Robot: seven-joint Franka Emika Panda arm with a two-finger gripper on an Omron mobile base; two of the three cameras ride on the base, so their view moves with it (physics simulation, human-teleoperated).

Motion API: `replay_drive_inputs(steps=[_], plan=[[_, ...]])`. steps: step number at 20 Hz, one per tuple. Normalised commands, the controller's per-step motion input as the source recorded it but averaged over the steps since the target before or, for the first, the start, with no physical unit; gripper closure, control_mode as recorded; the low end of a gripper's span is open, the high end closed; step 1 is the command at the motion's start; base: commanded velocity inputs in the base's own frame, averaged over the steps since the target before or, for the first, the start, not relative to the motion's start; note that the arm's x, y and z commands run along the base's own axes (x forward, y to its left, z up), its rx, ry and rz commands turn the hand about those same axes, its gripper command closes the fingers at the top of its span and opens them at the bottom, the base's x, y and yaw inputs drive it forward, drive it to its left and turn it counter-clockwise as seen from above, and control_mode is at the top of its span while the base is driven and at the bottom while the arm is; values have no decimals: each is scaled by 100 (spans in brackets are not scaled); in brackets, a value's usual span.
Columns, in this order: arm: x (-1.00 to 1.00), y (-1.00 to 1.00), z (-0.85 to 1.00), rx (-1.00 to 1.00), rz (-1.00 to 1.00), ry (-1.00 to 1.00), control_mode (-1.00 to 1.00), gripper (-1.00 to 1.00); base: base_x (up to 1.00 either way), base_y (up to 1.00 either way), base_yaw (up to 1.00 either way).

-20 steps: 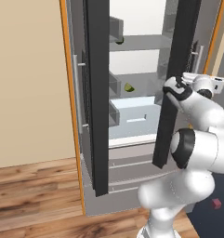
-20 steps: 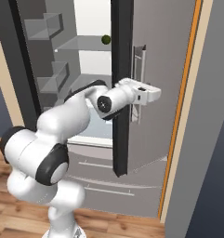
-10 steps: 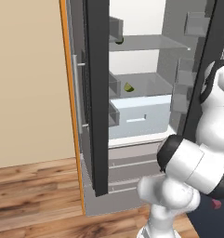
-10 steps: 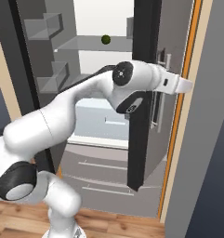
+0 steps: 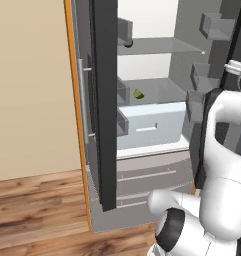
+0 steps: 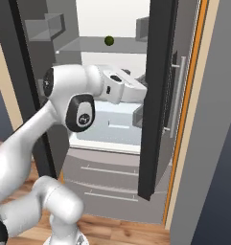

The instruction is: Take the lemon wedge from the fridge and place it on the plate with fish on the dining counter.

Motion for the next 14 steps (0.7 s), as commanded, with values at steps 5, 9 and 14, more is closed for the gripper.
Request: replay_drive_inputs(steps=[5,9,14], plan=[[-2,100,-26,-2,-14,-39,-100,-100,0,0,0],[46,100,0,0,-20,-18,-100,-100,0,0,0],[65,94,2,0,-26,-6,-100,-100,0,0,0]])
